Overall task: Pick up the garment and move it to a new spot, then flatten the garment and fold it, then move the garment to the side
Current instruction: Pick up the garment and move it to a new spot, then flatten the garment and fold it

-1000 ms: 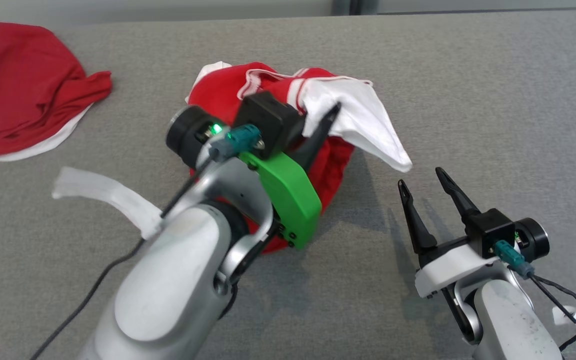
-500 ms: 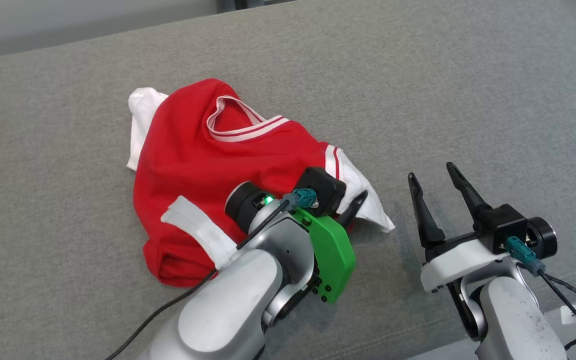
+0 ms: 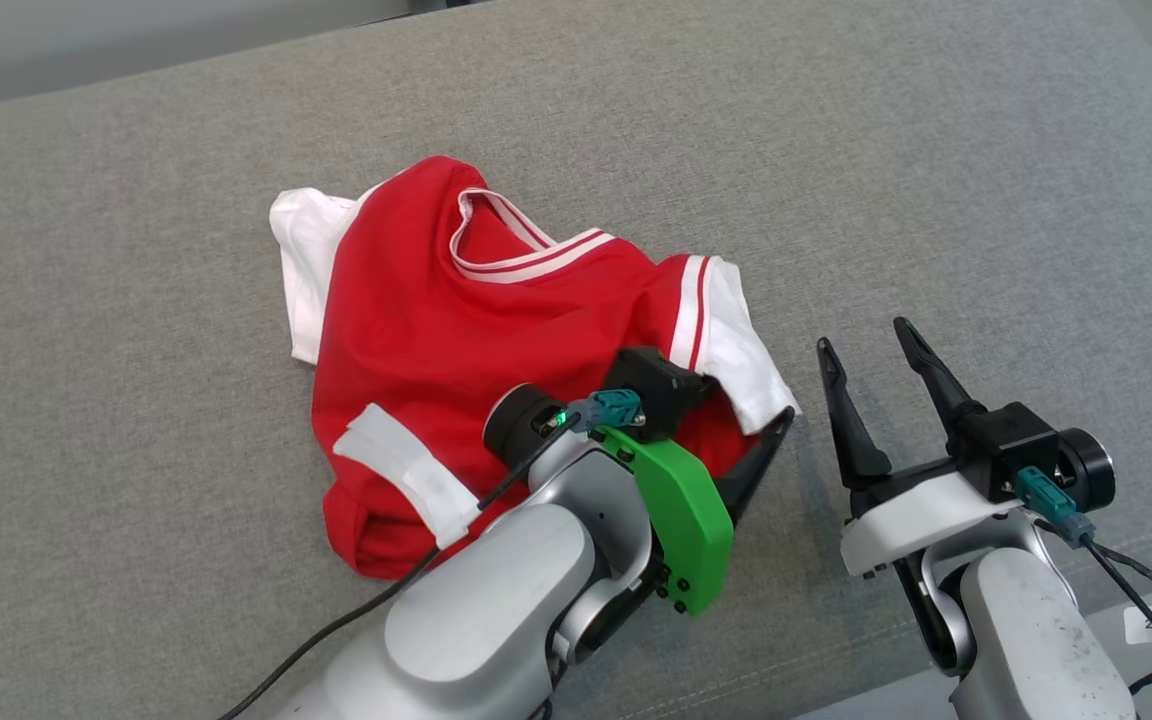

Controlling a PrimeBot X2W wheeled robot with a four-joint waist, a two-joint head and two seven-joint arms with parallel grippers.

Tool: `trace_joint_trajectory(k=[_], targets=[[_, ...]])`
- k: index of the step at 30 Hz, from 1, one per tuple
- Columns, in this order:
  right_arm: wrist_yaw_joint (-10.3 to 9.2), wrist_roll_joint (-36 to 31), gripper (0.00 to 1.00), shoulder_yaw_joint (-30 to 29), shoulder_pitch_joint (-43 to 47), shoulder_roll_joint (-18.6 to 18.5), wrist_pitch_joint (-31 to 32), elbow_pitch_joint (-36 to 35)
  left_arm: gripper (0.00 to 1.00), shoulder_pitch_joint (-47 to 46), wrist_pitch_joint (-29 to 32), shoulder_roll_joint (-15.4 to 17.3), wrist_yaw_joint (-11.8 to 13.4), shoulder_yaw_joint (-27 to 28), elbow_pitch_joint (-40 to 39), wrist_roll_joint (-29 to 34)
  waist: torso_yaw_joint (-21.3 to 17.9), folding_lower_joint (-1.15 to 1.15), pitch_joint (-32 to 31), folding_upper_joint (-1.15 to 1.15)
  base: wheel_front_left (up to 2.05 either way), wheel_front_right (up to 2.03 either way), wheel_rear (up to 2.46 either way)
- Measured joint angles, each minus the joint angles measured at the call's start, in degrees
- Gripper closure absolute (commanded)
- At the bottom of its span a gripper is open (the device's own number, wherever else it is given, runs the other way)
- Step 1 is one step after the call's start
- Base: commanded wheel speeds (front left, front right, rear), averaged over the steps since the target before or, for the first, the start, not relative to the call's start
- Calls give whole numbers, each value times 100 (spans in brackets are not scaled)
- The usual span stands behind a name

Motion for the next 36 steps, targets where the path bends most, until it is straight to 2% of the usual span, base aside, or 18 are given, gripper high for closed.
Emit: trace_joint_trajectory(k=[5,9,14,20,22,31,36], targets=[[0,-29,0,-135,83,-1,0,-53,0,159,54,-1,-114,-35,-603,-834,169,0,-35,0,0,0,0],[0,-82,0,-226,141,-2,0,-79,0,182,267,73,-68,42,-1360,-1048,331,0,-50,0,0,0,0],[0,-118,0,-165,108,-1,0,-110,0,34,423,792,514,576,-1740,-934,460,0,-13,0,0,0,0],[0,-25,0,63,-35,4,0,-113,0,-525,932,1595,904,904,-1099,-623,348,1,121,0,0,0,0],[0,37,0,77,-37,1,0,-107,0,-722,1034,1734,943,969,-821,-588,258,0,159,0,0,0,0],[0,183,0,124,-34,1,0,-76,0,-1150,1323,2146,965,868,379,-236,-193,1,310,0,0,0,0],[0,190,0,89,-4,0,0,-82,0,-1223,1370,2129,902,832,883,-265,-347,1,402,0,0,0,0]])
